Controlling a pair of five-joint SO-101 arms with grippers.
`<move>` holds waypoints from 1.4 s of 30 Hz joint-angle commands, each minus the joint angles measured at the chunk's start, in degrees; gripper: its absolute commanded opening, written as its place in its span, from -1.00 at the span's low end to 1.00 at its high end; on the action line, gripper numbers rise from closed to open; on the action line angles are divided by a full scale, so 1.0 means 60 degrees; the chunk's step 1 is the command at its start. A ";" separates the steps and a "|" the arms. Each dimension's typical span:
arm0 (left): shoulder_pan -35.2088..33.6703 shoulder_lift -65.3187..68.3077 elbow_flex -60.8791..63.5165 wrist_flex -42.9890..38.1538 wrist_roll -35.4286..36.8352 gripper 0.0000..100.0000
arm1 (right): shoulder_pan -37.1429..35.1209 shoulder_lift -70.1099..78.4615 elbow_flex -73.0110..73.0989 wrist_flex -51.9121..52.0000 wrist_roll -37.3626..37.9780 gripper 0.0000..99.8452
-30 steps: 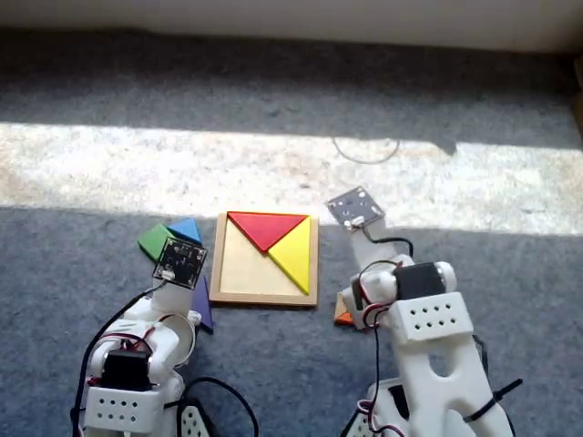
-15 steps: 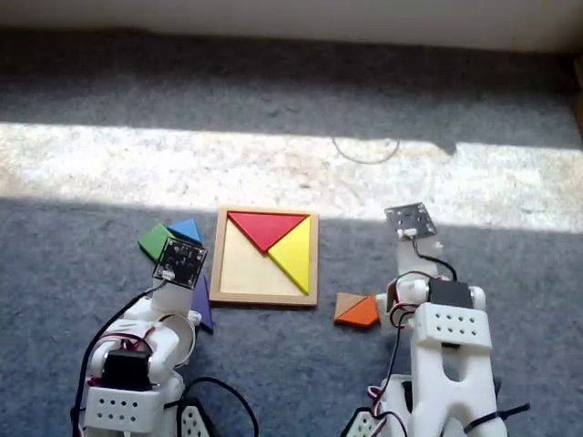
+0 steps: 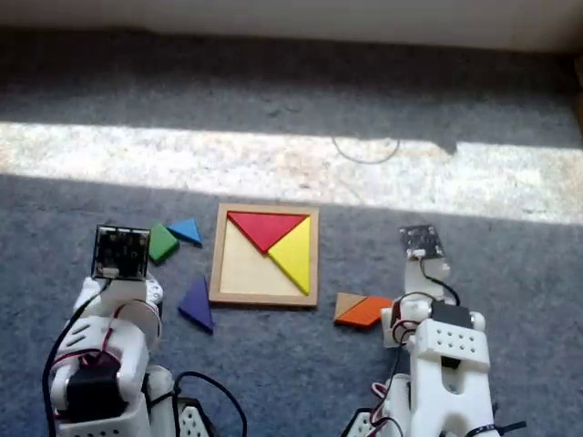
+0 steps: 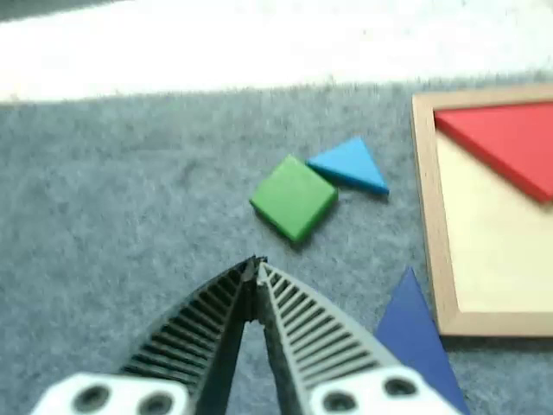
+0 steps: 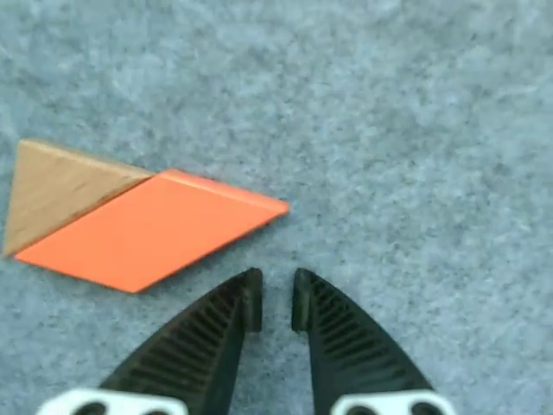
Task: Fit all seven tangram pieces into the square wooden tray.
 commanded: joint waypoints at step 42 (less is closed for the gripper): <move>0.1385 1.6857 -0.9619 -0.2007 -0.6491 -0.46 | 0.0300 -0.0022 0.0520 -0.1297 -0.0073 -0.99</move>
